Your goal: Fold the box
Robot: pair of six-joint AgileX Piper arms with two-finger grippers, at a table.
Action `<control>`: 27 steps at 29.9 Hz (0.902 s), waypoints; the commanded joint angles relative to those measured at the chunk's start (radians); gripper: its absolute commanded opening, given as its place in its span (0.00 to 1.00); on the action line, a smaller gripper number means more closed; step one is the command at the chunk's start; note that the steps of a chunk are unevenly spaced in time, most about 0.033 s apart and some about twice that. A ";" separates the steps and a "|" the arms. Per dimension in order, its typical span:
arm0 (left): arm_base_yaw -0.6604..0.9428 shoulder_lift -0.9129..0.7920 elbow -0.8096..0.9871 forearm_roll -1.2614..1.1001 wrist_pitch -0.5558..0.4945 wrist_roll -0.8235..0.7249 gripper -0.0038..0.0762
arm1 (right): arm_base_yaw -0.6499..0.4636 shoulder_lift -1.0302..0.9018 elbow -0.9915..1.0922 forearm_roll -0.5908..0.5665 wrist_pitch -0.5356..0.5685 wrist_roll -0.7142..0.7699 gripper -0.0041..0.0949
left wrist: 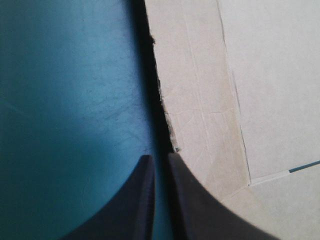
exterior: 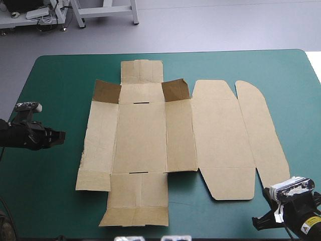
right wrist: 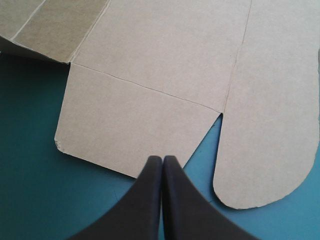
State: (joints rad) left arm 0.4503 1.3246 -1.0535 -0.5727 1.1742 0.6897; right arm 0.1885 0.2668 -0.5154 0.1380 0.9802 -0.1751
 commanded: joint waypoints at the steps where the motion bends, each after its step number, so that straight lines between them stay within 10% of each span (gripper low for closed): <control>1: 0.001 0.031 -0.032 -0.055 -0.010 -0.050 0.30 | -0.002 0.012 -0.025 0.026 -0.055 -0.005 0.03; 8: 0.001 0.162 -0.032 -0.162 0.036 -0.041 0.74 | -0.002 0.012 -0.025 0.022 -0.055 -0.005 0.03; 27: -0.099 0.356 0.028 -0.233 0.123 0.022 0.75 | -0.002 0.012 -0.025 0.024 -0.061 -0.005 0.03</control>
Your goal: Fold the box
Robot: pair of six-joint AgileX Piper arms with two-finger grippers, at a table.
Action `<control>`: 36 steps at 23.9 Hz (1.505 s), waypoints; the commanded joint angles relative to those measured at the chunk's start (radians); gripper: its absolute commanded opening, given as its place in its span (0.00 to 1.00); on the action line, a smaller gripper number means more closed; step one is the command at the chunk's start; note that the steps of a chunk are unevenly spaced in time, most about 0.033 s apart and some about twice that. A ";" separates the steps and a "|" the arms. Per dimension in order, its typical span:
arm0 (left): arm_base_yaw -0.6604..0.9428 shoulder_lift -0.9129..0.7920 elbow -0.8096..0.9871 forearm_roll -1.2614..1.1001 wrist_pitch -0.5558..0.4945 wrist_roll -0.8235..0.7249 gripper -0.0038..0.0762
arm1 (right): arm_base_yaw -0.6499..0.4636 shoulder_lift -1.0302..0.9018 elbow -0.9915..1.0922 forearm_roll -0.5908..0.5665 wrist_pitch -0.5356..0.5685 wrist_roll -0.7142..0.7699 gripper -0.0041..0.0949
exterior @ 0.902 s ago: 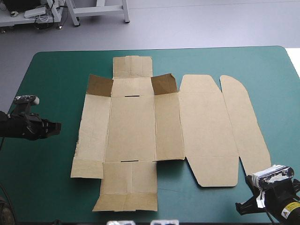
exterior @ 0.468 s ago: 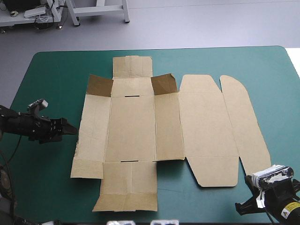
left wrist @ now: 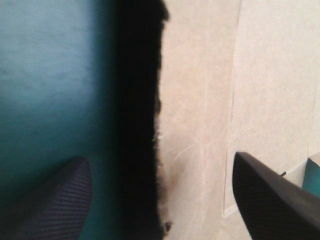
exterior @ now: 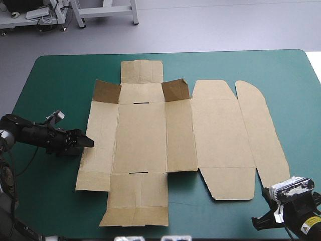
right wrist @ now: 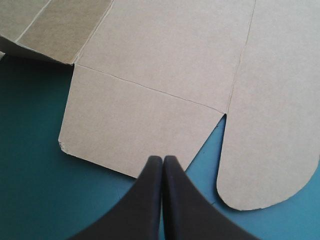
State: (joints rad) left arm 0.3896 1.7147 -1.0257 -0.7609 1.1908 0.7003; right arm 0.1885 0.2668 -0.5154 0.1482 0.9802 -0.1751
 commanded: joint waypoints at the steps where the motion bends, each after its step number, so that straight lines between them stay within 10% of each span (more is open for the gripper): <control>1: -0.055 -0.034 0.001 -0.049 0.106 0.019 0.75 | -0.002 0.012 -0.025 0.014 -0.061 -0.005 0.03; 7: -0.100 -0.034 0.001 -0.140 0.104 0.052 0.70 | -0.002 0.012 -0.025 0.014 -0.061 -0.005 0.03; 19: -0.109 -0.034 0.001 -0.158 0.085 0.052 0.05 | -0.002 0.012 -0.023 0.014 -0.061 -0.005 0.03; 36: -0.236 -0.075 -0.031 -0.097 -0.003 0.103 0.04 | -0.002 0.012 -0.023 0.012 -0.061 -0.005 0.03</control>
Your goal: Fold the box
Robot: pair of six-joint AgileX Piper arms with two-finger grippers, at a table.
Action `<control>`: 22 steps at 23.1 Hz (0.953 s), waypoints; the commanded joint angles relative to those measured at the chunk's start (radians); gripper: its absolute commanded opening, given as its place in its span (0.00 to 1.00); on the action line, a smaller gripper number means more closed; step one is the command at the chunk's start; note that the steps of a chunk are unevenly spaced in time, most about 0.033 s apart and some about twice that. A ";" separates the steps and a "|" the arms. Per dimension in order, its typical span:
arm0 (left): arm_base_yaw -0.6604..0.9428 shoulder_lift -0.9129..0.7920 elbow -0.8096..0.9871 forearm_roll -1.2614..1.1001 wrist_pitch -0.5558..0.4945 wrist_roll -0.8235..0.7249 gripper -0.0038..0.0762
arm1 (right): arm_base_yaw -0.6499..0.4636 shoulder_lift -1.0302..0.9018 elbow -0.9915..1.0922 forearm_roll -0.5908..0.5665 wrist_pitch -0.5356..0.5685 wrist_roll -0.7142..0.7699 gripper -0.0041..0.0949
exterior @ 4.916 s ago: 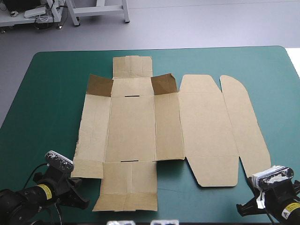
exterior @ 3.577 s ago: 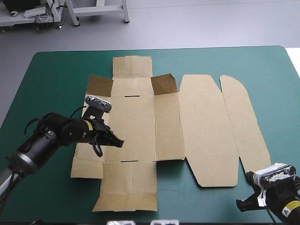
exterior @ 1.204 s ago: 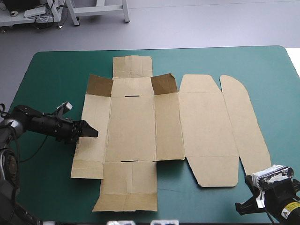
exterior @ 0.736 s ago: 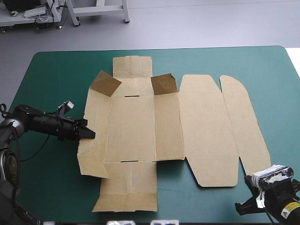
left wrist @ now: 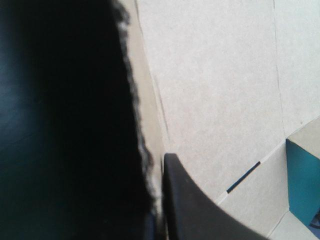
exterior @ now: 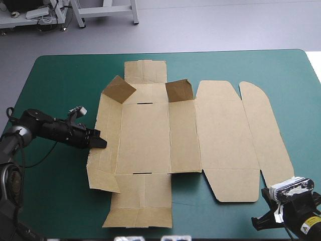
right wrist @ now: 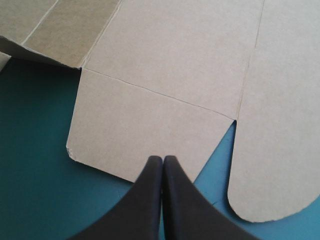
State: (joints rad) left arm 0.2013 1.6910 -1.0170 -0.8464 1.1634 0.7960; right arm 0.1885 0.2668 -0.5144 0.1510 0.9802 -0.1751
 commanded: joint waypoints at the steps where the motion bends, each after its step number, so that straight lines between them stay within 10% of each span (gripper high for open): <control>1: -0.081 -0.061 -0.073 0.007 0.026 -0.015 0.04 | -0.002 0.012 -0.024 0.009 -0.061 -0.005 0.03; 13: -0.443 -0.094 -0.531 0.463 0.035 -0.134 0.04 | -0.002 0.012 -0.026 0.017 -0.093 0.068 0.03; 22: -0.827 -0.094 -0.695 1.084 -0.204 -0.152 0.04 | -0.002 0.016 -0.183 -0.137 -0.128 0.193 0.03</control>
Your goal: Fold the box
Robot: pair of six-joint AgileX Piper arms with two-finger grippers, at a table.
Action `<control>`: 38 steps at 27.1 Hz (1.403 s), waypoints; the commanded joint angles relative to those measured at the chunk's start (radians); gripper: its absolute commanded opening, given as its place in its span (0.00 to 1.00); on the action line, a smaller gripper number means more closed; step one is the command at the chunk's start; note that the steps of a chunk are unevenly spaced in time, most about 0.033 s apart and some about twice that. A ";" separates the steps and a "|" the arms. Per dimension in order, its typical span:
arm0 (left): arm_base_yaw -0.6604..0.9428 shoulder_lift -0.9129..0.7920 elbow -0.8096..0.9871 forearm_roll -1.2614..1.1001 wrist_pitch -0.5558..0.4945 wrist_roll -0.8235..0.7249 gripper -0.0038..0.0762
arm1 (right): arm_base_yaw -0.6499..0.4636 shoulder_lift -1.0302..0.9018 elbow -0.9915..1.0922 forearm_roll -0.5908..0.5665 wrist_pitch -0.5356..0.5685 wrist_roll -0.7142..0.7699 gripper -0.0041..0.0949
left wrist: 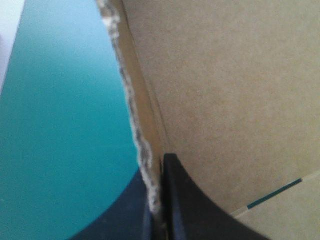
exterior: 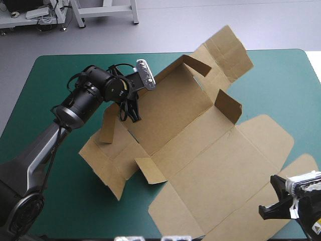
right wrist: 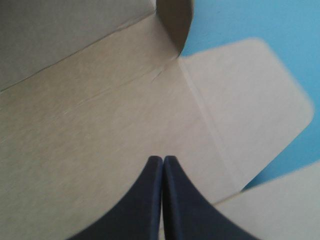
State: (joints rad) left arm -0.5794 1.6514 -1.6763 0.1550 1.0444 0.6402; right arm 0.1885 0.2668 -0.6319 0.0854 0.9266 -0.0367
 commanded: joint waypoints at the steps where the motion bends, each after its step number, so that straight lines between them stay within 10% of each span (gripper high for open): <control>1: -0.066 -0.054 -0.036 0.112 -0.093 0.003 0.04 | -0.002 0.023 -0.079 -0.097 -0.074 0.075 0.03; 13: -0.249 -0.150 -0.010 0.306 -0.228 -0.019 0.04 | -0.002 0.408 -0.405 -0.153 -0.050 0.083 0.03; 28: -0.266 -0.343 0.523 0.643 -0.666 -0.184 0.04 | -0.002 0.624 -0.666 -0.108 -0.052 0.023 0.03; 38: -0.266 -0.383 0.660 0.744 -0.746 -0.266 0.04 | -0.002 0.900 -0.931 0.026 0.065 -0.059 0.03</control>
State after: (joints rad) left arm -0.8419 1.3058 -1.0001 0.8618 0.3524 0.4104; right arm 0.1885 1.1013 -1.4660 0.0381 1.0087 -0.0464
